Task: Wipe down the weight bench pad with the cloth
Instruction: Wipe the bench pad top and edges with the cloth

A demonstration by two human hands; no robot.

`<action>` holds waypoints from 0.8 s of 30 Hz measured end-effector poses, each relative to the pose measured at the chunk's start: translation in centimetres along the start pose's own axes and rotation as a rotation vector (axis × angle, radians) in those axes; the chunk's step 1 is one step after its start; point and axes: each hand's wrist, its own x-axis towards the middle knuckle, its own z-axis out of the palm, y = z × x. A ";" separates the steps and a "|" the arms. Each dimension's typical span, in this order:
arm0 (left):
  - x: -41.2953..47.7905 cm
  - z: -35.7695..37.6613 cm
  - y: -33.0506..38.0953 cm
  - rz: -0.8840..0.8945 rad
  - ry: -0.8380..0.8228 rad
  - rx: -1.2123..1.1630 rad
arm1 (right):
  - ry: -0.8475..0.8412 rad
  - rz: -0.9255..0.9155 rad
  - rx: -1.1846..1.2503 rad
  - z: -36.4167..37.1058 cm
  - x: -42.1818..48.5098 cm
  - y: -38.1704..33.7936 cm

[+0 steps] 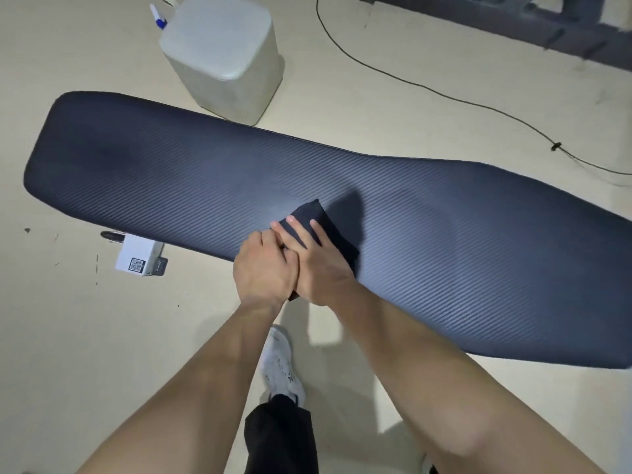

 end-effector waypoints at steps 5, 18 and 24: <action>-5.0 3.8 10.6 0.075 -0.123 -0.100 | -0.088 0.103 -0.135 1.3 -10.3 8.3; -15.2 13.6 38.0 0.177 -0.313 -0.193 | -0.111 0.335 -0.049 4.6 -33.8 29.0; -20.7 16.2 43.2 0.352 -0.335 -0.205 | -0.114 0.381 -0.044 6.7 -41.8 31.8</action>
